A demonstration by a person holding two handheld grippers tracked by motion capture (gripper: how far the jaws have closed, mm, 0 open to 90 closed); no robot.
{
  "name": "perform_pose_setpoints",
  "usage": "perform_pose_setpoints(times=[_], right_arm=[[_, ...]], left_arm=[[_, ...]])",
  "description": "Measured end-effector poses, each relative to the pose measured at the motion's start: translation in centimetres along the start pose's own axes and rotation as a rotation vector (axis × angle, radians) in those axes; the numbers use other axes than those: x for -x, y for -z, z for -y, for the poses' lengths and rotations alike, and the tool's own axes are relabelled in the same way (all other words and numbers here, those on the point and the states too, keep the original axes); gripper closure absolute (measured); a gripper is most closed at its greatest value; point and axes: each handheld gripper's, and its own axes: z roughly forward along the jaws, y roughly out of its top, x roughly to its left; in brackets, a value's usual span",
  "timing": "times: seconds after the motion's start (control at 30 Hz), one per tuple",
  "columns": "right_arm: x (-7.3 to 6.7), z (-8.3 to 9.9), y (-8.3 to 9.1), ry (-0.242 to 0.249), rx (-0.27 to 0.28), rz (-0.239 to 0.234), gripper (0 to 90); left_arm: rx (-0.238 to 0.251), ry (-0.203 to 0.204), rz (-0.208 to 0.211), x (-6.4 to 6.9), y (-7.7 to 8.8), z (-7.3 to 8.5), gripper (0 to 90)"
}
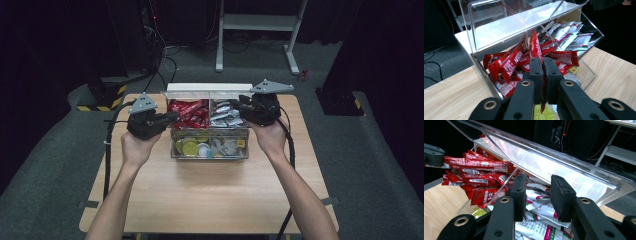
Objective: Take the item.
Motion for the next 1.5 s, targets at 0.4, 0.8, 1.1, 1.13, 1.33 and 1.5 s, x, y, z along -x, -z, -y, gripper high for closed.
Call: perform_pose_setpoints(times=[0.4, 0.8, 1.1, 1.13, 1.33, 1.5], right_arm=[[0.0, -0.1, 0.1, -0.002, -0.004, 0.001, 65.6], [-0.1, -0.1, 0.2, -0.003, -0.006, 0.003, 65.6], [0.0, -0.1, 0.2, -0.003, -0.005, 0.003, 65.6], [0.0, -0.1, 0.2, -0.003, -0.005, 0.003, 65.6], [-0.1, -0.1, 0.2, -0.003, -0.006, 0.003, 65.6], [0.0, -0.1, 0.2, -0.004, -0.004, 0.003, 65.6]], left_arm=[[0.017, 0.005, 0.007, 0.2, 2.3, 0.8, 86.5], [0.045, 0.019, 0.01, -0.2, 3.9, 1.8, 86.8], [0.056, 0.029, -0.005, -0.6, 5.1, 2.5, 86.7], [0.059, 0.033, -0.008, -0.7, 5.2, 2.6, 86.7], [0.078, 0.046, -0.017, -1.0, 6.0, 3.1, 86.7], [0.084, 0.053, -0.026, -1.3, 6.7, 3.5, 86.8]])
